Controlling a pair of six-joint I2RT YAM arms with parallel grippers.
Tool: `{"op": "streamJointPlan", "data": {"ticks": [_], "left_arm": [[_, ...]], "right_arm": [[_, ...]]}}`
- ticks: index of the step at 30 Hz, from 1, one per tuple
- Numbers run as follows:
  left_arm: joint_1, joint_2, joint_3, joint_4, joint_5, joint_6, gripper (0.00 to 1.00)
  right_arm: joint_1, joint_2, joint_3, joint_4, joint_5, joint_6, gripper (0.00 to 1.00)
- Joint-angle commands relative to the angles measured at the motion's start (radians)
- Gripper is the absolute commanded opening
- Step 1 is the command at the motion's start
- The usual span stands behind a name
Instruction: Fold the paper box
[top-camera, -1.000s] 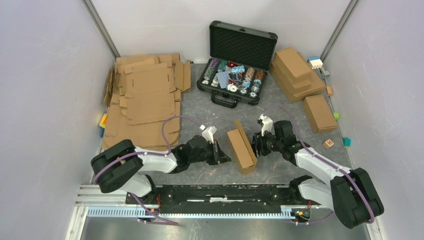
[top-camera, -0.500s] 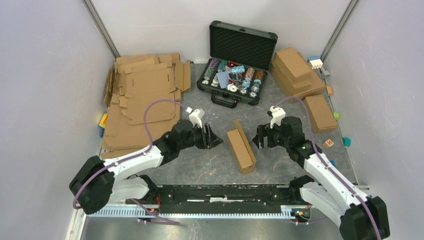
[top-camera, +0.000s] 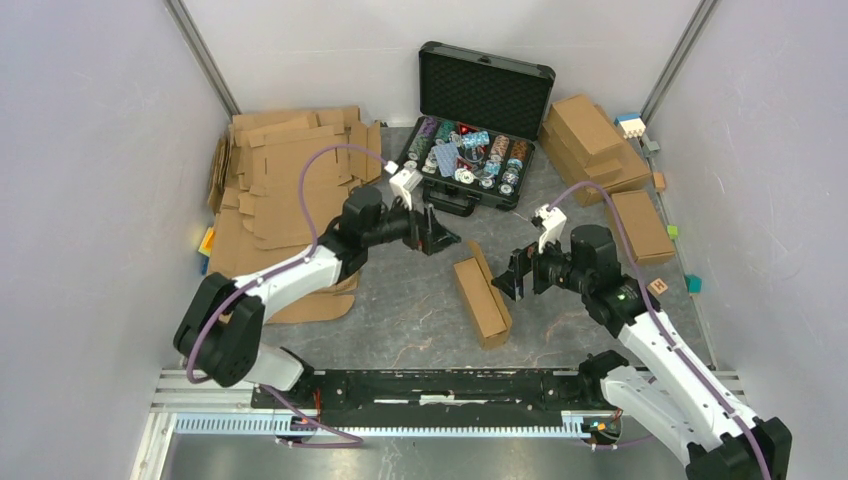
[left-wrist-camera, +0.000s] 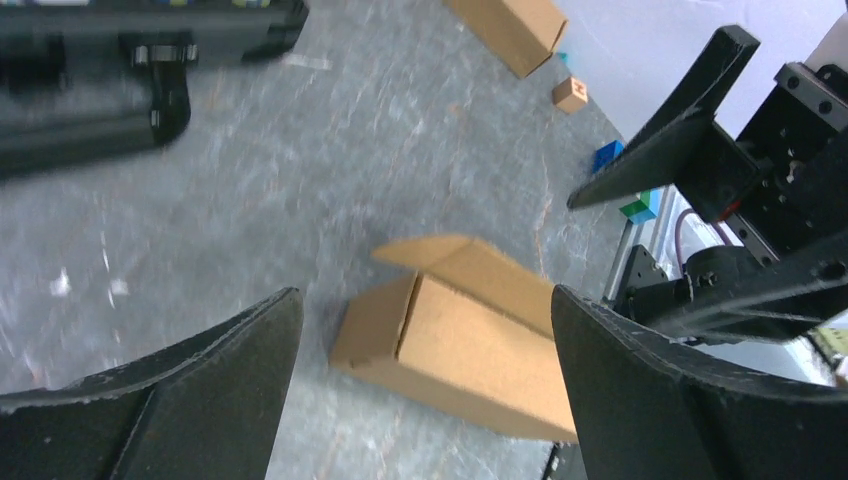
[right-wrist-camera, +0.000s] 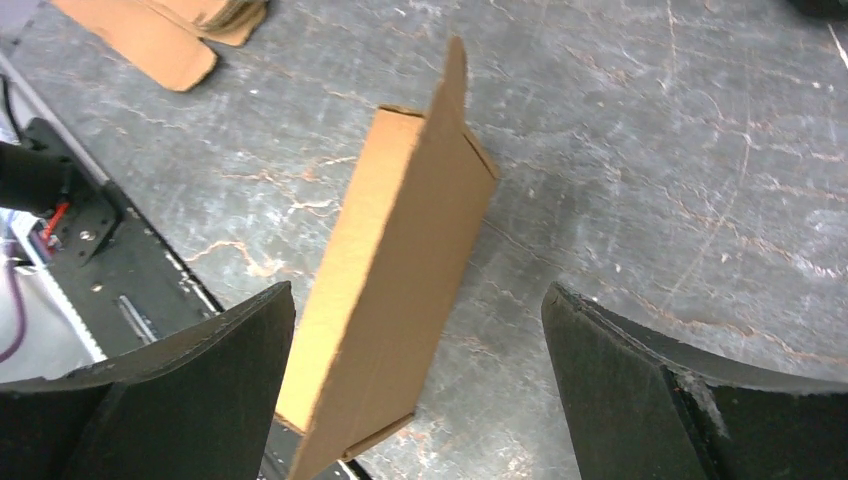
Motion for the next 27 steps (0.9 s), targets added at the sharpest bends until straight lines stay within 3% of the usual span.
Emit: {"op": "streamJointPlan", "data": {"ticks": [1,3,6,8,10,13,17,24,27], "left_arm": [[0.014,0.058,0.16,0.056,0.099,0.151,1.0],[0.049,0.061,0.151,0.124,0.05,0.08,1.0],[0.123,0.059,0.073,0.298,-0.094,-0.168,1.0],[0.161,0.102,0.014,0.507,-0.021,-0.225,1.0],[0.164,0.181,0.021,0.675,0.104,-0.267,1.0],[0.146,0.276,0.087,0.696,0.237,-0.26,1.0],[0.111,0.301,0.104,0.624,0.235,-0.119,1.0],[0.018,0.304,0.217,0.248,0.22,0.191,0.92],[-0.008,0.332,0.246,0.197,0.208,0.236,0.9]], "right_arm": [[0.015,-0.01,0.12,-0.081,-0.017,0.018,0.98],[0.016,-0.028,0.163,-0.115,0.059,0.031,0.98],[0.016,-0.076,0.193,-0.146,0.255,0.087,0.98],[0.015,-0.122,0.169,-0.134,0.332,0.099,0.98],[0.016,-0.17,0.131,-0.083,0.287,0.084,0.98],[0.015,-0.147,0.125,-0.052,0.108,0.076,0.98],[0.029,0.007,0.176,-0.176,-0.03,0.001,0.98],[0.122,0.0,0.115,-0.155,0.027,0.017,0.98],[0.176,0.025,0.118,-0.184,0.107,0.016,0.98]]}}
